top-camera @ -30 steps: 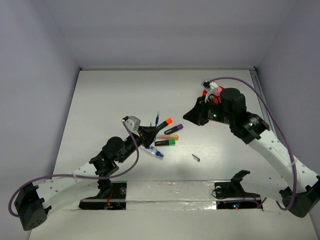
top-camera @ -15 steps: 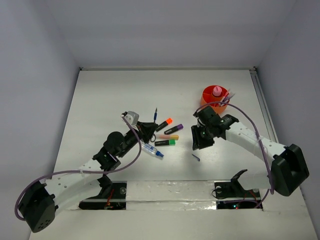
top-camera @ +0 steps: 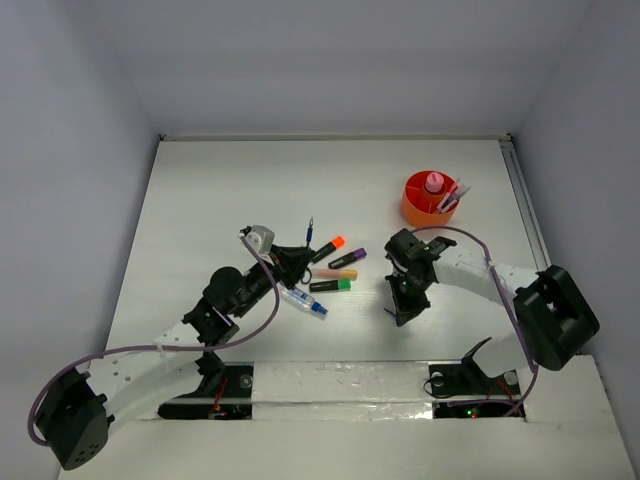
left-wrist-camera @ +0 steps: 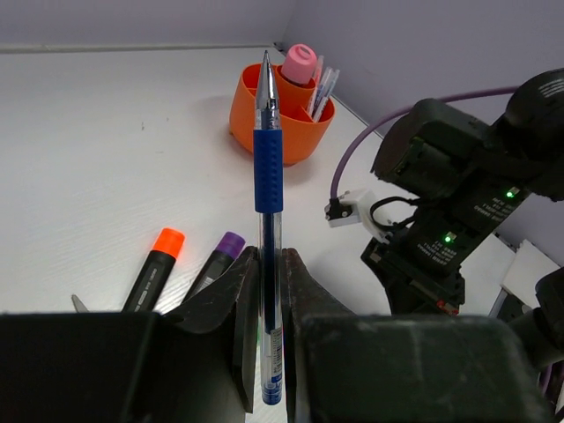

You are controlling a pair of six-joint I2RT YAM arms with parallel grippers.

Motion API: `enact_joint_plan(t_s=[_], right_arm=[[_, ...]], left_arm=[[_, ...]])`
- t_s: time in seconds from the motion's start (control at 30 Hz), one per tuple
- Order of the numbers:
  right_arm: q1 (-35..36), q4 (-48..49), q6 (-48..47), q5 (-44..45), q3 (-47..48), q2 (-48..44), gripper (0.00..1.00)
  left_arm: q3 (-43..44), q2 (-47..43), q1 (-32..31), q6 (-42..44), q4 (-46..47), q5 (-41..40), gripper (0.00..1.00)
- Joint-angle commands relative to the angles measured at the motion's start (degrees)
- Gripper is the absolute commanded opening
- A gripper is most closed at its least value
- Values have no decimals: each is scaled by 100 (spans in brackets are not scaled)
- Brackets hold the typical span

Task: Sort the stationery into containers
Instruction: Close the pen cap on the pen.

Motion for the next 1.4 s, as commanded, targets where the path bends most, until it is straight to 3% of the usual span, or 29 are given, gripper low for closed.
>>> enact_joint_plan(t_s=[0.0, 0.27, 0.63, 1.0, 1.37], right_arm=[[51, 120, -25, -183, -15, 134, 0], [51, 190, -51, 528, 203, 592, 0], [51, 849, -166, 440, 529, 1180, 0], [-203, 1280, -368, 1740, 1504, 1752, 0], [-441, 2282, -192, 1338, 1575, 1427, 0]], left_arm=[[-84, -246, 39, -39, 314, 51, 0], [-76, -282, 39, -48, 297, 77, 0], [-111, -317, 39, -57, 288, 77, 0], [-120, -290, 39, -39, 270, 42, 0], [-102, -176, 39, -31, 261, 7, 0]])
